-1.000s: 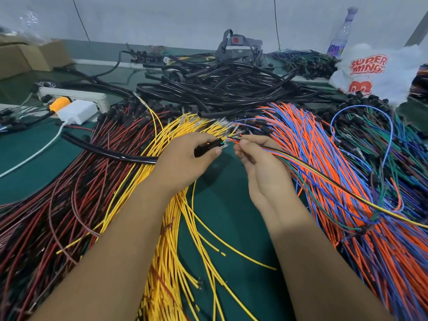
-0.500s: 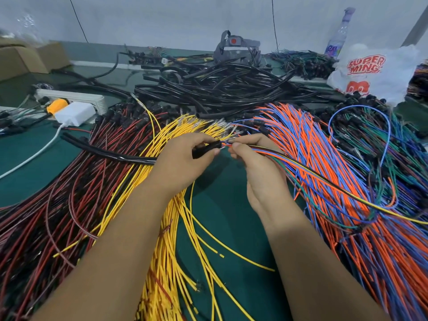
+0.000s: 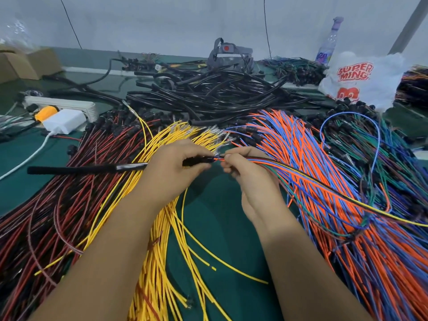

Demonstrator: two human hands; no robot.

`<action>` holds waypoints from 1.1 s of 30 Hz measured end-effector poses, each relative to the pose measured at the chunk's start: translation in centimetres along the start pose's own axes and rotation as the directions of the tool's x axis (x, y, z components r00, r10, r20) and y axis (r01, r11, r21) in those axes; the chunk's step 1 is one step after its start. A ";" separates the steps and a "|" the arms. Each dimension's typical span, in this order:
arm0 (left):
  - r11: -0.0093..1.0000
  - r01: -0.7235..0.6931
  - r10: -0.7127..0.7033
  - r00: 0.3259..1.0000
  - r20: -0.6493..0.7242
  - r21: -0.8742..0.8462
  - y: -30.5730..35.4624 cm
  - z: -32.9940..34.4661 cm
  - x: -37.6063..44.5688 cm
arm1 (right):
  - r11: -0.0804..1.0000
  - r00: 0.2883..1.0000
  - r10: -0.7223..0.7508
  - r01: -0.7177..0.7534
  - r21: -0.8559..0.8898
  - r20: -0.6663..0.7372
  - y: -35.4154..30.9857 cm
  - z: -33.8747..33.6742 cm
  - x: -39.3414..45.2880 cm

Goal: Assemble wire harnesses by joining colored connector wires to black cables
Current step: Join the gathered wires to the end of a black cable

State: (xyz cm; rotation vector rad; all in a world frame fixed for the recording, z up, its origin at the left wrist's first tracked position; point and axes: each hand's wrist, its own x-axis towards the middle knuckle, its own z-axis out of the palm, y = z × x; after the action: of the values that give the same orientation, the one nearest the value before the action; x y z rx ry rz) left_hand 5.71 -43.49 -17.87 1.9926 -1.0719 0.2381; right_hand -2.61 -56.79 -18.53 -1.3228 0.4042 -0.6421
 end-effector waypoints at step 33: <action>0.998 -0.002 0.005 0.999 -0.038 0.066 0.3 0.4 0.0 | 0.999 0.998 -0.051 0.052 0.015 -0.031 -0.7 0.0 -0.6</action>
State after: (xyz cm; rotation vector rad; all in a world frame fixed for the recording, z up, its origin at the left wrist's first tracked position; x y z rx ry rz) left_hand 5.41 -43.88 -17.99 2.0366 -1.0560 0.3150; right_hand -3.22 -56.52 -17.91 -1.3130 0.3902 -0.7078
